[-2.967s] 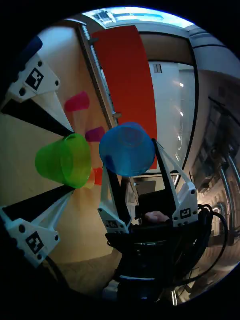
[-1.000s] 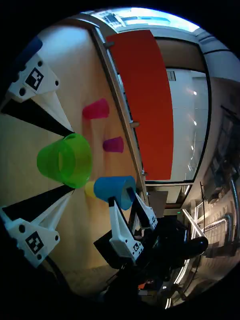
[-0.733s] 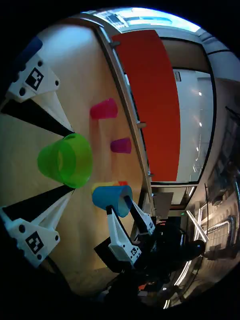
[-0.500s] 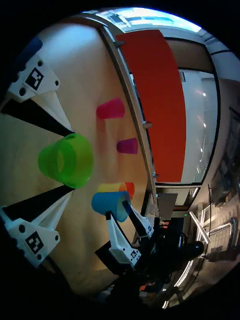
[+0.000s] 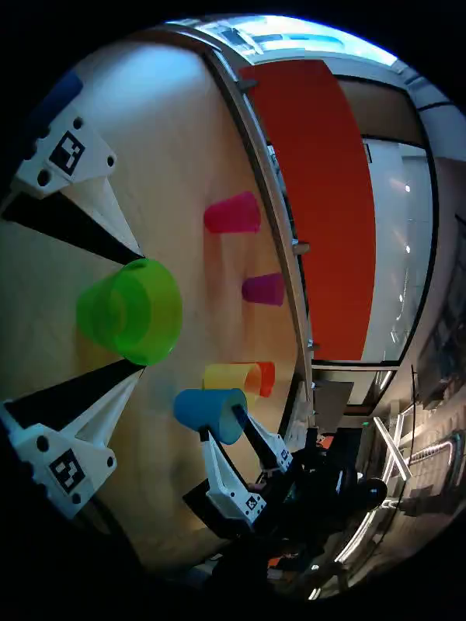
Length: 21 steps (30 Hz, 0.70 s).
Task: Pour water
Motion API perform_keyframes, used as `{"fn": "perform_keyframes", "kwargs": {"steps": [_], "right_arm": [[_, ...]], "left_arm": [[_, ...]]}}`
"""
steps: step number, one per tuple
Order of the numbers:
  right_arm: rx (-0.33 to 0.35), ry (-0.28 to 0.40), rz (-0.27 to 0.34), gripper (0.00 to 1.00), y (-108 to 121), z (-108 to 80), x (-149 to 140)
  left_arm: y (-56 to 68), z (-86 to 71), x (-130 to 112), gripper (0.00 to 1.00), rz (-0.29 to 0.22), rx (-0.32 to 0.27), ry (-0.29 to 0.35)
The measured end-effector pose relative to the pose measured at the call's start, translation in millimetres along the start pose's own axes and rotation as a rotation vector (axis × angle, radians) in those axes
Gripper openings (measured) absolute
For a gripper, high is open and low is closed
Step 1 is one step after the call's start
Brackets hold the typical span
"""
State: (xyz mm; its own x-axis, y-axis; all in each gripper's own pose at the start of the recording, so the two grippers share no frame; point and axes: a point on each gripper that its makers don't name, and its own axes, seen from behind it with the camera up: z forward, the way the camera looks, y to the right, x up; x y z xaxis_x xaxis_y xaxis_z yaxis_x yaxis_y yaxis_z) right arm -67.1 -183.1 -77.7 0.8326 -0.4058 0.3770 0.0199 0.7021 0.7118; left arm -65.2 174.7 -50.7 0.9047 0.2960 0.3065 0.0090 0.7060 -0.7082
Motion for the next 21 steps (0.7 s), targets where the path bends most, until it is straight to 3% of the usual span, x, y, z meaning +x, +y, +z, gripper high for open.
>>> {"fn": "perform_keyframes", "kwargs": {"steps": [21], "right_arm": [[-0.008, -0.021, 0.011, 0.9, 4, 2.1, -13]], "left_arm": [[0.4, 1.6, -9, 0.86, 0.031, -0.005, -0.054]]}}
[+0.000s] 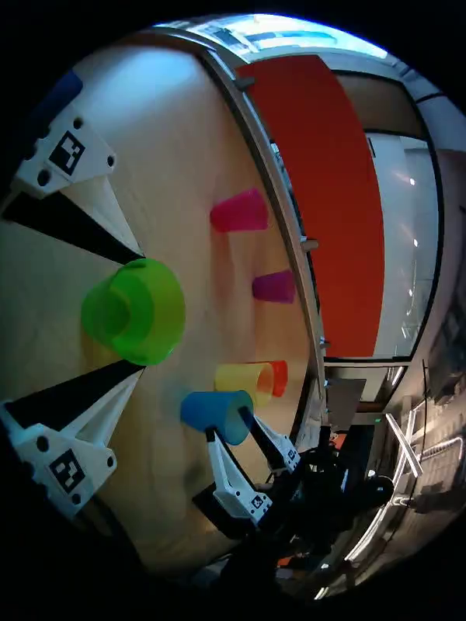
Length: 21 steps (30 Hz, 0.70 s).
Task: Pour water
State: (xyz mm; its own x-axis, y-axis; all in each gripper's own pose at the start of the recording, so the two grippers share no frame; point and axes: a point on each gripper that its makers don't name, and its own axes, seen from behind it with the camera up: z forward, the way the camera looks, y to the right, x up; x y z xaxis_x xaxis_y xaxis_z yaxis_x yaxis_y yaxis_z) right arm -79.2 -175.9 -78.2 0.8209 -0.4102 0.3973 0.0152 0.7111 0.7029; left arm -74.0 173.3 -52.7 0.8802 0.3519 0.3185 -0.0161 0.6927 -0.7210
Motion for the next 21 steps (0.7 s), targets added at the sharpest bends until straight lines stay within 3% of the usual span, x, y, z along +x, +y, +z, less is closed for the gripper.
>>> {"fn": "perform_keyframes", "kwargs": {"steps": [14, 21], "right_arm": [[-0.013, -0.008, 0.0, 0.91, 2, -2.4, -5], [-0.036, -0.047, -0.029, 0.93, 5, -3.1, -17]], "left_arm": [[1.6, -0.3, -3, 0.86, 0.006, -0.009, -0.026], [1.5, -0.6, -3, 0.86, 0.004, -0.014, -0.051]]}}
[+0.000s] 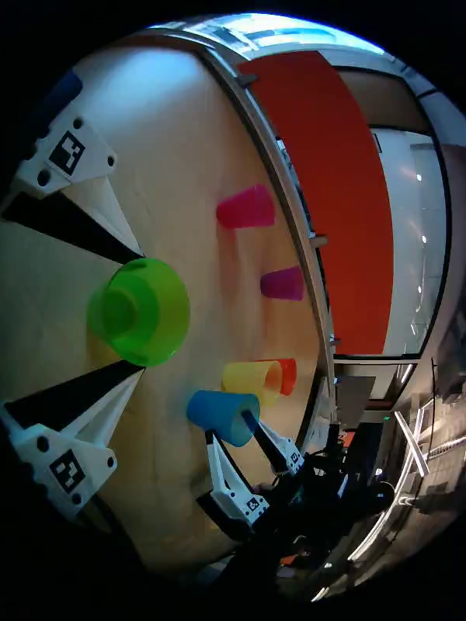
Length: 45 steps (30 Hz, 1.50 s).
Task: Pour water
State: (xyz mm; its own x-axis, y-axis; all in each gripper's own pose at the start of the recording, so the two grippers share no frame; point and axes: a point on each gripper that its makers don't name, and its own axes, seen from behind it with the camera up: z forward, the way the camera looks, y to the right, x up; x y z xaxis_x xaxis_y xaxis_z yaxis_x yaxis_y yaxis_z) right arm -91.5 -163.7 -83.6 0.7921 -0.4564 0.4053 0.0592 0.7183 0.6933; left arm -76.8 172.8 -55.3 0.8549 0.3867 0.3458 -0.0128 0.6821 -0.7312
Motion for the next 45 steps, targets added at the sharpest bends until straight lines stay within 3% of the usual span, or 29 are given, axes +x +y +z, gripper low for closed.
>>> {"fn": "perform_keyframes", "kwargs": {"steps": [9, 21, 33, 45], "right_arm": [[-0.014, -0.006, -0.008, 1.0, 2, -5.2, -3], [-0.043, 0.009, 0.02, 1.0, 7, -20.1, -10], [-0.104, 0.024, 0.056, 1.0, 15, -47.7, -22], [-0.219, 0.061, 0.121, 1.0, 43, -77.0, -29]], "left_arm": [[1.3, 0.9, -12, 0.86, 0.032, -0.002, -0.057], [-3.5, -11.9, -17, 0.87, 0.042, 0.034, -0.066], [-7.9, -41.1, -26, 0.87, -0.01, 0.094, -0.037], [-27.9, -71.6, -26, 0.87, -0.082, 0.198, 0.025]]}}
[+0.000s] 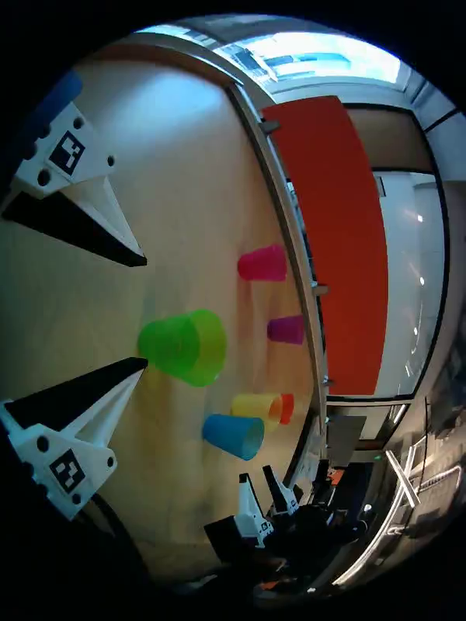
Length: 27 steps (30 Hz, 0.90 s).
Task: Pour water
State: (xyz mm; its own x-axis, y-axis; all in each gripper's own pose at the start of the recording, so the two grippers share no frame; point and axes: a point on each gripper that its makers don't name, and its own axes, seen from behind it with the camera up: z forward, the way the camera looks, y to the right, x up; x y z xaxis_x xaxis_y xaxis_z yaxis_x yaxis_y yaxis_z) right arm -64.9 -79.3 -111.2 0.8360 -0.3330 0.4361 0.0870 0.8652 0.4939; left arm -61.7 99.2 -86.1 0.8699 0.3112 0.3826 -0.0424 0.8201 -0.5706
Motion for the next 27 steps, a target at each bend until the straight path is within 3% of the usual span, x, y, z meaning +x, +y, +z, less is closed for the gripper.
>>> {"fn": "perform_keyframes", "kwargs": {"steps": [6, 11, 21, 27], "right_arm": [[-0.064, 0.047, 0.055, 1.0, 17, -11.3, 8], [-0.139, 0.099, 0.061, 1.0, 38, -21.1, 18], [-0.308, 0.281, 0.082, 1.0, 79, -40.6, 50], [-0.385, 0.356, 0.094, 1.0, 103, -47.6, 64]], "left_arm": [[-15.9, -12.3, 7, 0.86, -0.003, 0.064, 0.048], [-26.2, -19.8, 13, 0.86, -0.026, 0.1, 0.089], [-52.8, -34.1, 25, 0.87, -0.099, 0.184, 0.184], [-65.6, -44.1, 40, 0.86, -0.126, 0.229, 0.252]]}}
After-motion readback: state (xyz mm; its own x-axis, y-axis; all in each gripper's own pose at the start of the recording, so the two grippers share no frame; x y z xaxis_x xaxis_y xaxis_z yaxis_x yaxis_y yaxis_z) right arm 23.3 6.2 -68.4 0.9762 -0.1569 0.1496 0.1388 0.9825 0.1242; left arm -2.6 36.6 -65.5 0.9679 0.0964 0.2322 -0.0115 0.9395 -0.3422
